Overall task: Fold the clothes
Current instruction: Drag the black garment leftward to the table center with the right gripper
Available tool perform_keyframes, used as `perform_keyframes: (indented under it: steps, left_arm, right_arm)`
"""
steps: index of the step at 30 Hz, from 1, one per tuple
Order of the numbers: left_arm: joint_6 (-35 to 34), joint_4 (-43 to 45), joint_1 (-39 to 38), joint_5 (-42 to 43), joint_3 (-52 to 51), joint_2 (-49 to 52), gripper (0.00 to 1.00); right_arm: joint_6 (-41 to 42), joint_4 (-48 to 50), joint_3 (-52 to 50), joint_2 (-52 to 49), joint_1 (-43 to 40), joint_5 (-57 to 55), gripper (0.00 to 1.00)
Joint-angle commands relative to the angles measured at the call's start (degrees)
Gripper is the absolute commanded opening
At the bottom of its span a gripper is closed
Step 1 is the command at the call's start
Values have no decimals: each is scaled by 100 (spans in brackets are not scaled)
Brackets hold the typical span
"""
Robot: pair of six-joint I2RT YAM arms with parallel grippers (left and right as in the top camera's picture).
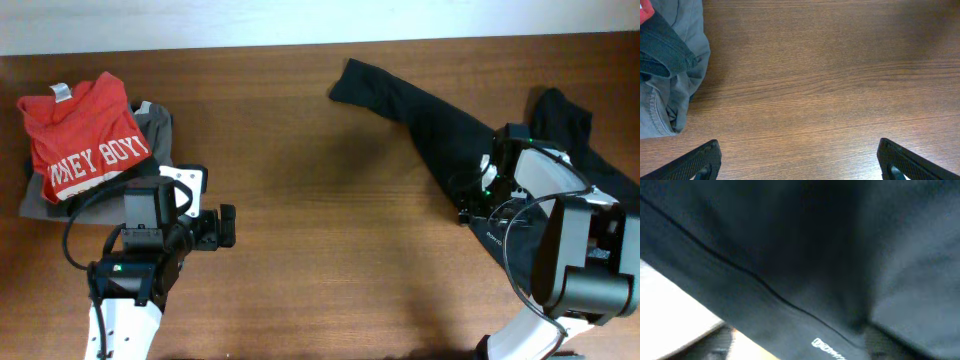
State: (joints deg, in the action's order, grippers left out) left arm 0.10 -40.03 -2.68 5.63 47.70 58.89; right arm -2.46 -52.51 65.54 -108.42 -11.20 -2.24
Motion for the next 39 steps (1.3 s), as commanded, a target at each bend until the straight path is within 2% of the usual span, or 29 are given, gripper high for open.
perform_keyframes:
  steps: [1, 3, 4, 9, 13, 17, 20, 27, 28, 30, 32, 33, 34, 37, 39]
  left_arm:
    - [-57, 7, -28, 63, 131, 24, 99]
    - [-55, 7, -28, 63, 131, 24, 99]
    - [-57, 7, -28, 63, 131, 24, 99]
    - [-57, 7, -28, 63, 131, 24, 99]
    - [-55, 9, -28, 61, 131, 24, 99]
    - [-55, 13, -28, 63, 131, 24, 99]
    - [-55, 13, -28, 61, 131, 24, 99]
    - [-57, 11, -28, 63, 131, 24, 99]
    - [-57, 9, -28, 63, 131, 24, 99]
    - [-57, 9, -28, 63, 131, 24, 99]
    - [-57, -11, -28, 81, 131, 24, 99]
    - [-57, -31, -28, 103, 131, 24, 99]
    - [-59, -61, -28, 146, 131, 24, 99]
    - [-57, -201, -28, 422, 131, 24, 99]
    - [-59, -282, -28, 581, 131, 24, 99]
  right_arm:
    - [210, 212, -264, -162, 31, -76, 38]
    - [297, 245, -262, -162, 31, -72, 10]
    - [343, 247, -262, -162, 31, -42, 4]
    - [330, 249, -243, -160, 92, 1167, 4]
    - [289, 251, -210, -155, 553, 1840, 4]
    - [354, 415, -55, -155, 1482, 2247, 4]
    - [767, 682, 229, -155, 2284, 2374, 4]
    - [918, 1360, 1429, -155, 3827, 2341, 5]
    - [920, 1394, 1606, -155, 3928, 2267, 9]
    - [920, 1390, 2048, -155, 4076, 2105, 24]
    - [920, 1279, 2494, -153, 4124, 1993, 31]
    - [918, 1128, 2712, -153, 4111, 1928, 38]
    - [918, 953, 2907, -155, 4079, 1840, 51]
    - [918, 291, 3421, -153, 3908, 1438, 72]
    - [918, -105, 3648, -153, 3748, 1143, 77]
